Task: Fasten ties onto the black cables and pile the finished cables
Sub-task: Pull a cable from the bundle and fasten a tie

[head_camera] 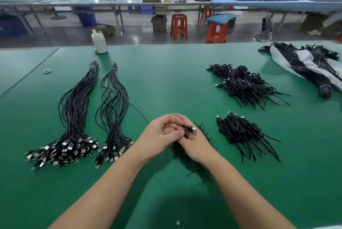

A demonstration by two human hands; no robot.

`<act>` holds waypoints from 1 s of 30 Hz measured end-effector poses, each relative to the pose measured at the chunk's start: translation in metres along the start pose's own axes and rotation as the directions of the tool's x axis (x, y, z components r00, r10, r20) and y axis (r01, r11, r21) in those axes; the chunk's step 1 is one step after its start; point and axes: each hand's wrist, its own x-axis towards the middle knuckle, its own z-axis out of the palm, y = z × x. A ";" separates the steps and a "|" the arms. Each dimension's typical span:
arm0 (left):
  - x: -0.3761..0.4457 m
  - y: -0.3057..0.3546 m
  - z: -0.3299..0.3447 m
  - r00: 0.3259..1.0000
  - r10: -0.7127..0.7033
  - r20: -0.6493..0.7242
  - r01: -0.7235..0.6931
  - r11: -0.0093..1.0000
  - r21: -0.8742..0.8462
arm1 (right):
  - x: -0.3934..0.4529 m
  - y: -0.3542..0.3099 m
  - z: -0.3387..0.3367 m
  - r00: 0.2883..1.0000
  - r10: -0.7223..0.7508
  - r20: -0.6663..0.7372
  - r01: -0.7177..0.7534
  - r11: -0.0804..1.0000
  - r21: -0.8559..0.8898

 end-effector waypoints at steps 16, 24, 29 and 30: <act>-0.010 0.006 -0.015 0.995 0.082 -0.052 -0.060 0.942 0.329 | -0.010 -0.016 0.023 0.998 -0.066 -0.017 0.064 0.994 -0.087; -0.012 0.010 -0.020 1.000 0.024 -0.013 -0.018 0.938 0.347 | -0.015 -0.021 0.022 0.999 -0.019 0.032 0.023 0.994 -0.109; -0.010 0.007 -0.021 0.988 0.136 -0.074 -0.103 0.932 0.347 | -0.015 -0.012 0.028 0.995 0.064 0.071 -0.066 0.997 0.034; -0.008 0.009 -0.020 0.978 0.174 -0.112 -0.138 0.952 0.272 | -0.016 -0.008 0.030 0.992 0.090 0.093 -0.099 0.991 0.087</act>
